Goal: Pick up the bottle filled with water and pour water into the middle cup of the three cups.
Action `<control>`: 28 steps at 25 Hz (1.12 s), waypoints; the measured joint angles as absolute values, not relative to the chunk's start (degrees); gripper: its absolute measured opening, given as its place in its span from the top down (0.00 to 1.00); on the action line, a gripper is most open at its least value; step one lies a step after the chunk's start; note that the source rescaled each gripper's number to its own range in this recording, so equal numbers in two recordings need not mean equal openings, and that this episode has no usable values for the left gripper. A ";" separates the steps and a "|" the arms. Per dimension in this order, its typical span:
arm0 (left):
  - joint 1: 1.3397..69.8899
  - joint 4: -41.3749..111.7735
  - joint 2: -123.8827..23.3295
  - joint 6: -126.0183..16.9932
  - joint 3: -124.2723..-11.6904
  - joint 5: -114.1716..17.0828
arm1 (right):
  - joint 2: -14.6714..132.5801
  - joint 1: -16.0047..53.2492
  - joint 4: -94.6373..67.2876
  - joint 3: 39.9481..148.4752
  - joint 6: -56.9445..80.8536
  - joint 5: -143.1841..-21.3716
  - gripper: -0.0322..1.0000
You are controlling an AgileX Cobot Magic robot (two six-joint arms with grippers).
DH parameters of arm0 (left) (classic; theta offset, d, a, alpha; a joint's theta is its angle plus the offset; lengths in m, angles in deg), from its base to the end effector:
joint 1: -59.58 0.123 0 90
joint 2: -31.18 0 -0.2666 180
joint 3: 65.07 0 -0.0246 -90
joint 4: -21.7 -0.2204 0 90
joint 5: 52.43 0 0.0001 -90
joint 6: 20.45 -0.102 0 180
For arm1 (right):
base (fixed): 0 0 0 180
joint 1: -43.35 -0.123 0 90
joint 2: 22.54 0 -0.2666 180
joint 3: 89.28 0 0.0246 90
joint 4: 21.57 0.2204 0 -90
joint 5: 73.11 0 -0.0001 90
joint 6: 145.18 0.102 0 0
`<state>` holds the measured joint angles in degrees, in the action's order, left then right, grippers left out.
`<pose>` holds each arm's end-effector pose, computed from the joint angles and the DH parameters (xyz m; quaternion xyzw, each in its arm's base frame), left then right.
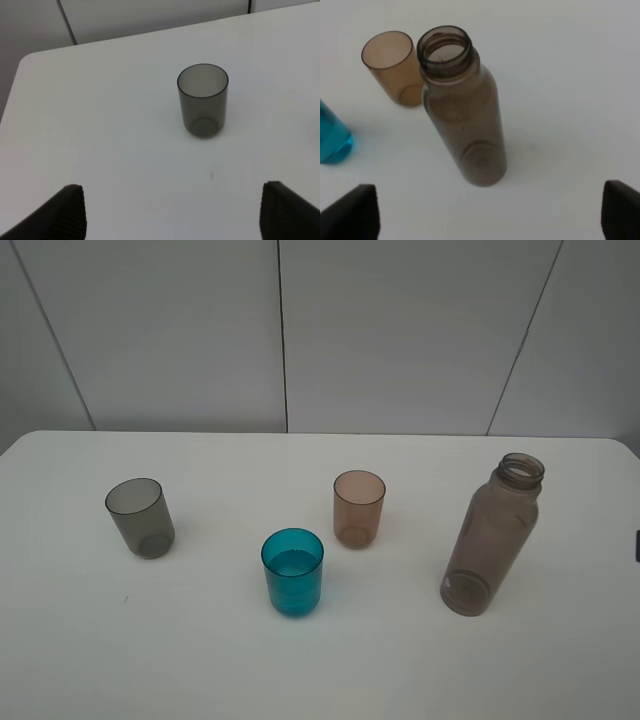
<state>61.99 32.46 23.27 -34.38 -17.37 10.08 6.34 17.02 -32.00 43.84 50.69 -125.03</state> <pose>-0.0064 -0.0172 0.2576 0.0913 0.8491 -0.0199 0.5200 0.0553 0.0111 0.2687 -0.1002 0.8884 0.0751 0.4416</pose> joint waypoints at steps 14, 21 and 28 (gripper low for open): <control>61.99 32.46 23.27 -34.38 -17.37 10.08 | -8.99 20.91 -29.48 43.83 43.79 -134.80 0.19; 61.99 32.46 23.27 -34.38 -17.37 10.08 | -14.41 35.10 -27.14 43.83 40.46 -134.80 0.19; 61.99 32.46 23.27 -34.38 -17.37 10.08 | -14.41 42.17 -22.97 43.83 35.40 -134.80 0.19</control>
